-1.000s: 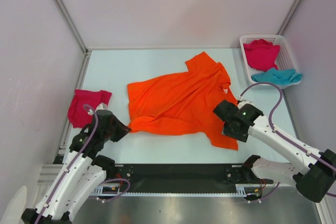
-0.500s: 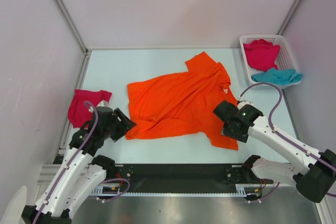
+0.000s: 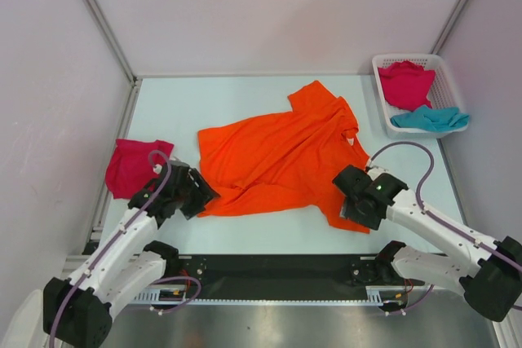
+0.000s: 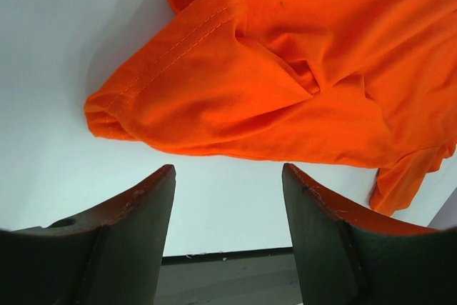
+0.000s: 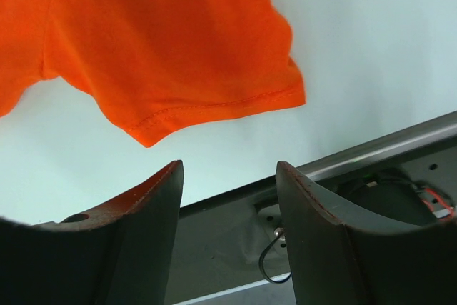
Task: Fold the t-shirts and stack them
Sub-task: Grap the side of the flattened tshirt closest away from the robot with both arms
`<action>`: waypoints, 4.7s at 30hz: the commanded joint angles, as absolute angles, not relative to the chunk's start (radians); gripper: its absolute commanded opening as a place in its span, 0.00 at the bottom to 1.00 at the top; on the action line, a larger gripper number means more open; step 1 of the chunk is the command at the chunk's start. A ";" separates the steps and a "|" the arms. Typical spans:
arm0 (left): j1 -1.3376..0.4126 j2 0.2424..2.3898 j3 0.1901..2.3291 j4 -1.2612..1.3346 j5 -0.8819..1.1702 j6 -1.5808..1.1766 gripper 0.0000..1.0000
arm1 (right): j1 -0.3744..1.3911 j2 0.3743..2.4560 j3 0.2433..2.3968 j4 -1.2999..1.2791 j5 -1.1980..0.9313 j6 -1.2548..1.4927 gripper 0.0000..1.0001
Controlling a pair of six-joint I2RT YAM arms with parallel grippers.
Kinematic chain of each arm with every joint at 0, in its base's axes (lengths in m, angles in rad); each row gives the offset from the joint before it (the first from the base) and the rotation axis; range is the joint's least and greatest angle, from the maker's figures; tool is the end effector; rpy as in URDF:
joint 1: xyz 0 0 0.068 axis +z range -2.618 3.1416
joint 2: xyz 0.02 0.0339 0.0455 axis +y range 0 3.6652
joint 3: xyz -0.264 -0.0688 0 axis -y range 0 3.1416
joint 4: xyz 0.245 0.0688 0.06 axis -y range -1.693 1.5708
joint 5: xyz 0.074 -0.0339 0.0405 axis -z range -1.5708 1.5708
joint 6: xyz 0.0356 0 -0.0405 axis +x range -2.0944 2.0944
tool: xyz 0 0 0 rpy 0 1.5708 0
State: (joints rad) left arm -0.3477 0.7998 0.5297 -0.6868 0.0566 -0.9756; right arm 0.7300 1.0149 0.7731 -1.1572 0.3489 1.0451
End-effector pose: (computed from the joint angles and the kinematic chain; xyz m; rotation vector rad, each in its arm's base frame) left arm 0.1415 -0.0534 0.2058 -0.7906 2.5116 -0.5716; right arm 0.1209 0.0918 0.2315 0.4747 2.7206 -0.1228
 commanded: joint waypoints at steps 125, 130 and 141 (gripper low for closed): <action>-0.155 0.796 0.376 -0.446 0.216 -0.914 0.21 | 0.890 1.370 0.798 -0.913 0.302 1.017 0.53; -0.153 0.802 0.371 -0.427 0.232 -0.917 0.21 | 0.888 1.405 0.788 -0.900 0.301 1.022 0.51; -0.152 0.854 0.318 -0.319 0.271 -0.925 0.20 | 0.888 1.538 0.822 -0.894 0.316 1.014 0.21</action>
